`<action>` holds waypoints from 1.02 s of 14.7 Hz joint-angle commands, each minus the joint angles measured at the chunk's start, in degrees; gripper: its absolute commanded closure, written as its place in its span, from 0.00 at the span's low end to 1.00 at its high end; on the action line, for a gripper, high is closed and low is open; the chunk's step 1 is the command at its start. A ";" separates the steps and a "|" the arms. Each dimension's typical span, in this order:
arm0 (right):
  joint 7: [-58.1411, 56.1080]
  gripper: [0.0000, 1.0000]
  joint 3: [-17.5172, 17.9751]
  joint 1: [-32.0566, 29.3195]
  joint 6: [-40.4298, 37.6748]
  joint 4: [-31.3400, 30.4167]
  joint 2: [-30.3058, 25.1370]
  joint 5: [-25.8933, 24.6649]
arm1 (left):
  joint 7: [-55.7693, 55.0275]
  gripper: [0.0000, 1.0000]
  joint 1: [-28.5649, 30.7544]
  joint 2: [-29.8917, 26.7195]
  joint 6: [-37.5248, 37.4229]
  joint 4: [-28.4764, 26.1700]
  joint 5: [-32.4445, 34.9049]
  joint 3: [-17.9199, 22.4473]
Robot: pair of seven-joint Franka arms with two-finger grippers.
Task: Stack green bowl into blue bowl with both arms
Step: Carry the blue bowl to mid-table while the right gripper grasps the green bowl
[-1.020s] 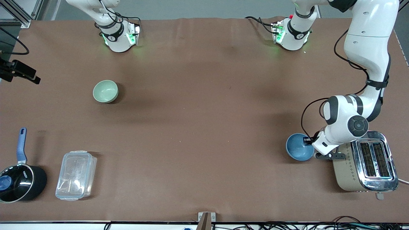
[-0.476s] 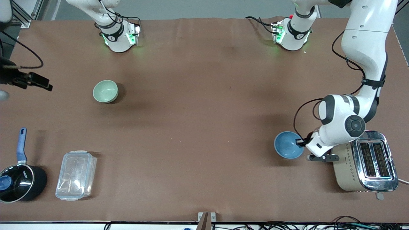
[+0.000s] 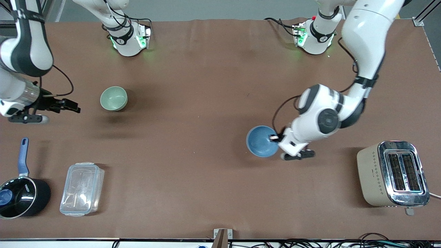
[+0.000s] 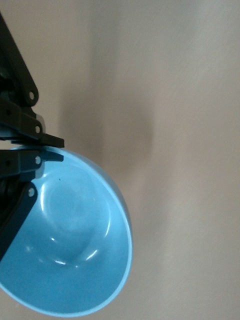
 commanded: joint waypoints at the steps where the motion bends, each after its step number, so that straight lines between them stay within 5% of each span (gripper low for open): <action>1: -7.27 0.03 0.60 -3.74 3.53 -5.72 0.64 4.80 | -7.33 1.00 -6.66 3.73 3.02 1.87 -0.03 0.33; 6: -15.19 0.10 0.69 -7.88 3.53 -7.39 8.72 6.31 | -13.59 1.00 -14.84 9.27 15.32 2.04 0.32 0.76; 10: -20.90 0.22 0.69 -7.97 3.62 -8.10 14.35 13.15 | -13.59 0.97 -17.23 11.39 17.97 2.13 1.81 1.38; 11: -21.79 0.27 0.69 -7.97 3.53 -8.10 15.06 14.47 | -13.68 0.77 -17.23 11.39 17.97 2.22 1.73 1.38; 12: -22.06 0.39 0.69 -7.97 3.36 -8.18 15.24 14.83 | -13.77 0.30 -17.23 11.39 17.97 2.13 1.64 1.38; 13: -22.32 0.53 0.69 -7.88 2.92 -8.36 15.24 14.83 | -13.77 0.10 -17.14 11.13 17.97 2.13 1.90 1.47; 14: -22.85 0.69 0.69 -7.88 2.57 -8.36 15.24 14.83 | -13.68 0.00 -16.79 10.69 17.97 2.22 2.16 1.47; 15: -23.55 0.80 0.69 -7.88 2.04 -8.36 15.15 14.83 | -13.68 0.00 -16.44 10.08 17.54 2.65 2.25 1.55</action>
